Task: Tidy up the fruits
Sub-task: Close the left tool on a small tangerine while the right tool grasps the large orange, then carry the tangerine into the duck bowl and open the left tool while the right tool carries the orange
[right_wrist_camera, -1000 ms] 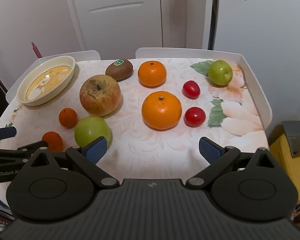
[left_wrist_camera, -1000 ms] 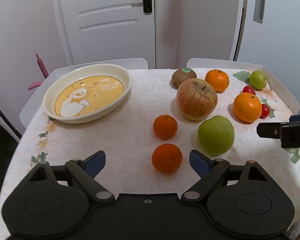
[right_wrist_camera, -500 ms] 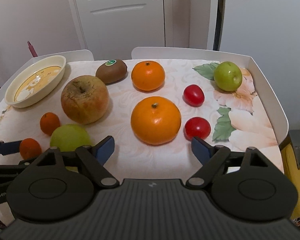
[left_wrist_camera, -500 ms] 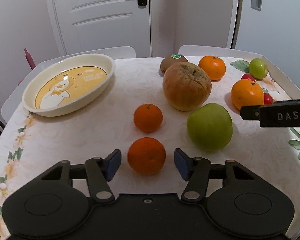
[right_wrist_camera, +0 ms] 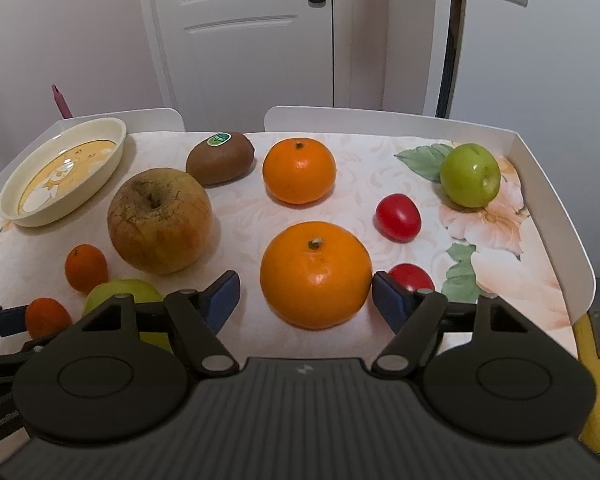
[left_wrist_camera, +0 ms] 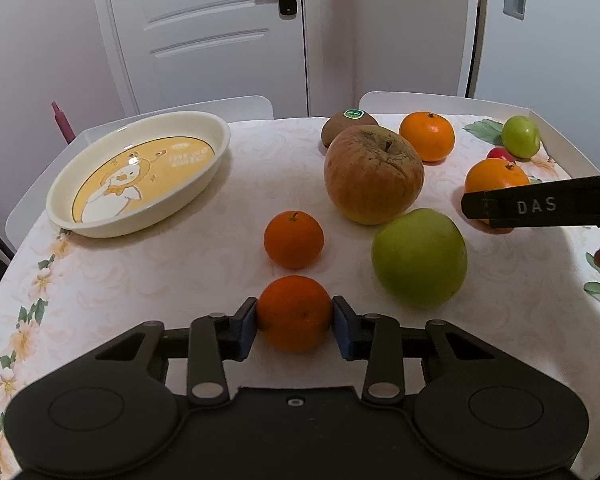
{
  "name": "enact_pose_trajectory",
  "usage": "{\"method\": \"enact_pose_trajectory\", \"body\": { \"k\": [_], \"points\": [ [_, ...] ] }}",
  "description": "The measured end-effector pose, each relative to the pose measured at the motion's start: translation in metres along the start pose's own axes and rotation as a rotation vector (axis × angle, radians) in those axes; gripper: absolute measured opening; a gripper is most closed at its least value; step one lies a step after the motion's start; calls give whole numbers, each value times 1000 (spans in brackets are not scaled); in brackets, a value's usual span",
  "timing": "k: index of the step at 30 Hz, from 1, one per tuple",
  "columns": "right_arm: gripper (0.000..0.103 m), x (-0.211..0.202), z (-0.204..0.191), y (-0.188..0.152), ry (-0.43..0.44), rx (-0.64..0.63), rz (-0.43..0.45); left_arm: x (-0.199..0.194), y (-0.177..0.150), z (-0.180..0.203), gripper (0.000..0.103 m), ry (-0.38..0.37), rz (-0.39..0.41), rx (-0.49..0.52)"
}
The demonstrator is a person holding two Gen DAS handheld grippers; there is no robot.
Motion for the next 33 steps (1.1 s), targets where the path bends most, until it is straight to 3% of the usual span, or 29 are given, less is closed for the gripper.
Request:
{"method": "enact_pose_trajectory", "body": {
  "k": [5,15,33],
  "points": [
    [78,6,1,2,-30,2,4,-1,0,-2,42,-6,0,-5],
    [77,-3,3,9,-15,28,15,-10,9,-11,42,-6,15,-23],
    [77,-51,-46,77,68,-42,58,-62,69,-64,42,34,91,-116]
  ]
}}
Point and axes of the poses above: each gripper's, at about its wrist camera, not at the fingertips, and x roughly the way its jaws point, z to its right, y to its top, the point moved 2 cm from there along x, roughly the way its jaws point, and after that the axes turned 7 degrees about y, right-handed, at the moved point
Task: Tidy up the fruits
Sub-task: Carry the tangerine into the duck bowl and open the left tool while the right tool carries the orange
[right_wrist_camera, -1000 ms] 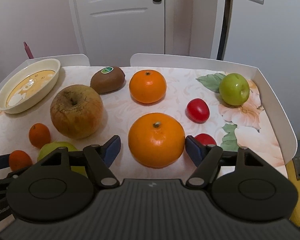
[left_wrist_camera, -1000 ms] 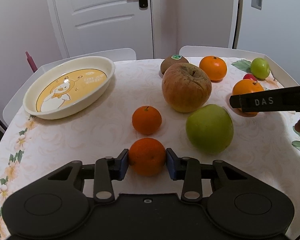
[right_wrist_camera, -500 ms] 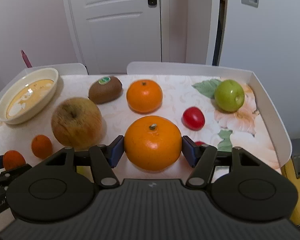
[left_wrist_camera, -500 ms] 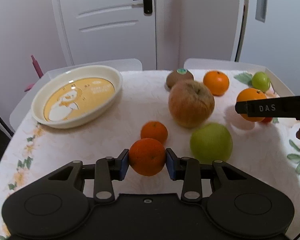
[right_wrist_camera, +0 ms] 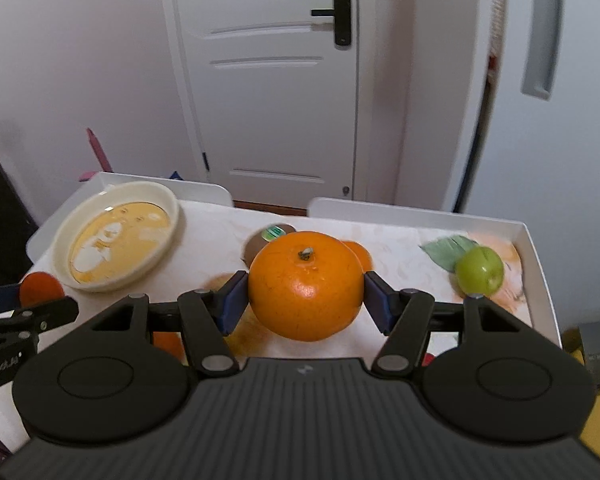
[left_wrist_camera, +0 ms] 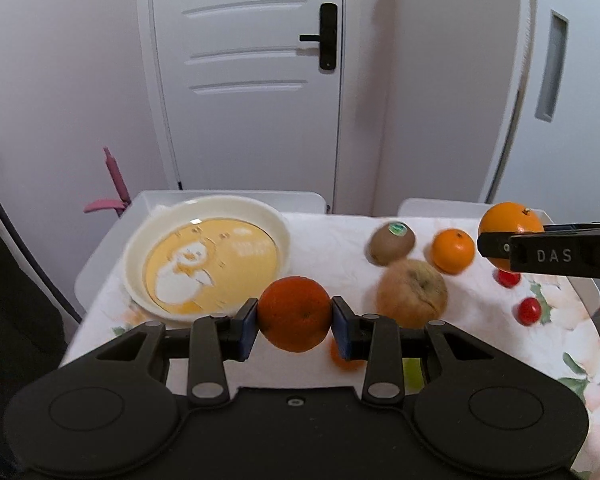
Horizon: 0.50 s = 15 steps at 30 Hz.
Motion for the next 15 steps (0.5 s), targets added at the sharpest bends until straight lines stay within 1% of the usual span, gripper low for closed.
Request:
{"method": "enact_pose_trajectory", "body": {
  "k": [9,15],
  "points": [
    [77,16,-47,28,33,-2,-16,16,28,-48,42,11,3,9],
    [77,39,-78,48,44,4,-23,42,53,-80,42,6,11,28]
  ]
}}
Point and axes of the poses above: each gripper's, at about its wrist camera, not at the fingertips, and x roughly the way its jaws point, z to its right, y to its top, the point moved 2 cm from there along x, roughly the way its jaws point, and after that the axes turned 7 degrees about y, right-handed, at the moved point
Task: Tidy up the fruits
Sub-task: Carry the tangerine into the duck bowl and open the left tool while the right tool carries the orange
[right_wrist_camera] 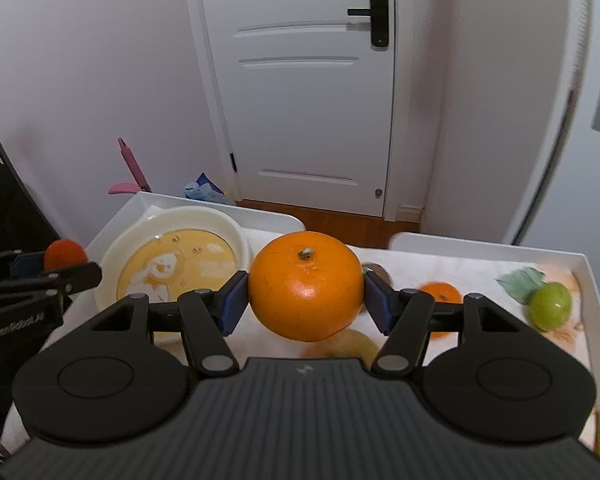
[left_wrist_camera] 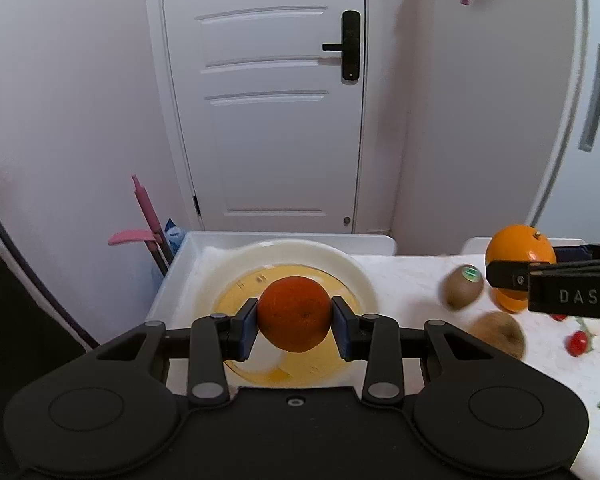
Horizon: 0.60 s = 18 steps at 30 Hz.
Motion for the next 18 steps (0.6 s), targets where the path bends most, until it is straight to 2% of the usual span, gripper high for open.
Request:
{"method": "enact_pose_trajectory", "body": {
  "k": [9,18],
  "points": [
    [77,58,-33,26,3,37,-21,63,26,-37,42,-41,-18,58],
    [77,114,-41,40,-17,67,-53,134,26,-35,42,-108,-87,131]
  ]
}}
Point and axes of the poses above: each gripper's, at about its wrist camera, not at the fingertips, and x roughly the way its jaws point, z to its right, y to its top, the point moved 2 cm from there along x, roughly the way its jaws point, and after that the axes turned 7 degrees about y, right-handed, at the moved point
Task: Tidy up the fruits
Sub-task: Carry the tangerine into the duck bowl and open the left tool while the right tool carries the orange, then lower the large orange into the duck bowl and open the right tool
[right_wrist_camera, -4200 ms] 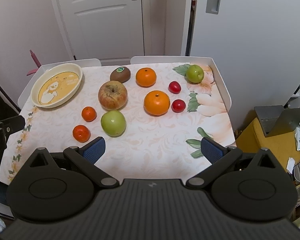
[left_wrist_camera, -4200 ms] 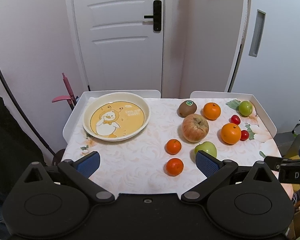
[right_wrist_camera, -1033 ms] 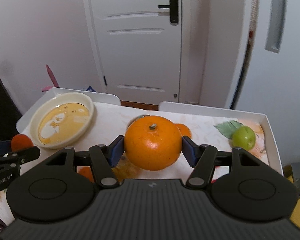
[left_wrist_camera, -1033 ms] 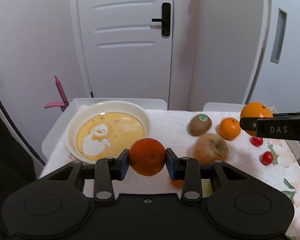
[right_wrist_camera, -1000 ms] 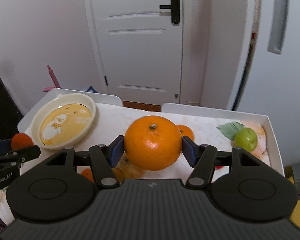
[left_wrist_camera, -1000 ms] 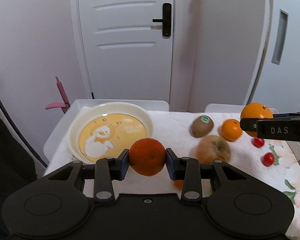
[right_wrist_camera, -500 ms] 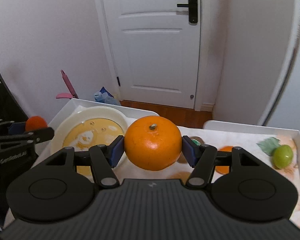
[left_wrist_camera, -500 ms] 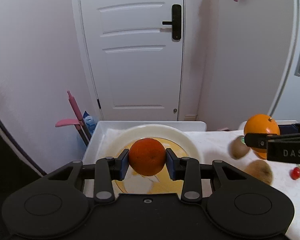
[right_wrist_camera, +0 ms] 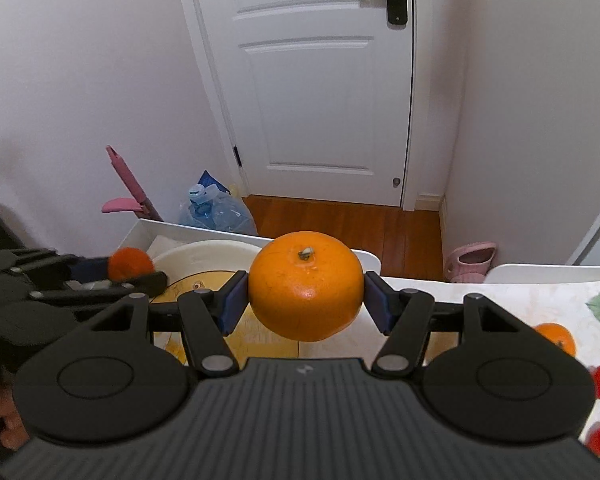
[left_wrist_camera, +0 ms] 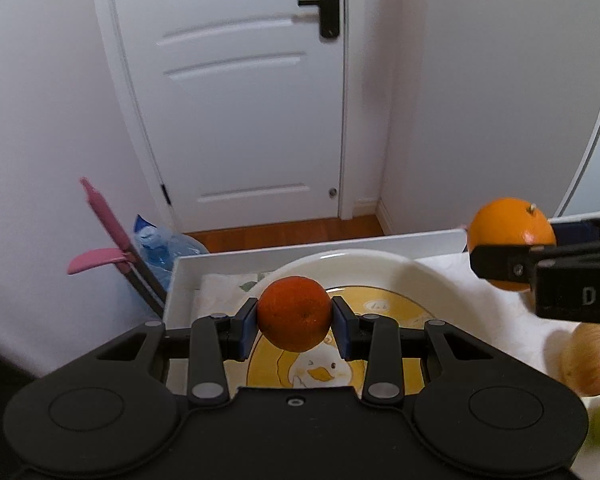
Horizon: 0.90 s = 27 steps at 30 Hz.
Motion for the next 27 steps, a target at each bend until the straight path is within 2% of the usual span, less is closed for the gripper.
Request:
{"method": "enact_pose_trajectory", "body": {
  "k": [6,10,11,13,14,15,19,27],
  "points": [
    [77,18,0,0,-19,10,-25,33,-4,6,42,-18,-37,50],
    [77,23,1,0,-27,12,-33,39,-7,8,43,-33,-50,61],
    [77,23,2,1,-29,12,-34,39,-6,9,44,-34,-48,62],
    [77,23,2,1,-33,13,-33,35,-5,9,64,-45,-30,64],
    [77,23,2,2,-34,14,-33,31,-4,8,79,-46,-17,64],
    [77,23,3,3,-35,14,-31,27,-3,8,83,-42,-1,66],
    [77,20,3,6,-36,1,-28,14,-3,4,83,-28,12,69],
    [77,26,-11,6,20,-52,-50,-13,-12,-7,87,-7,-7,-30]
  ]
}}
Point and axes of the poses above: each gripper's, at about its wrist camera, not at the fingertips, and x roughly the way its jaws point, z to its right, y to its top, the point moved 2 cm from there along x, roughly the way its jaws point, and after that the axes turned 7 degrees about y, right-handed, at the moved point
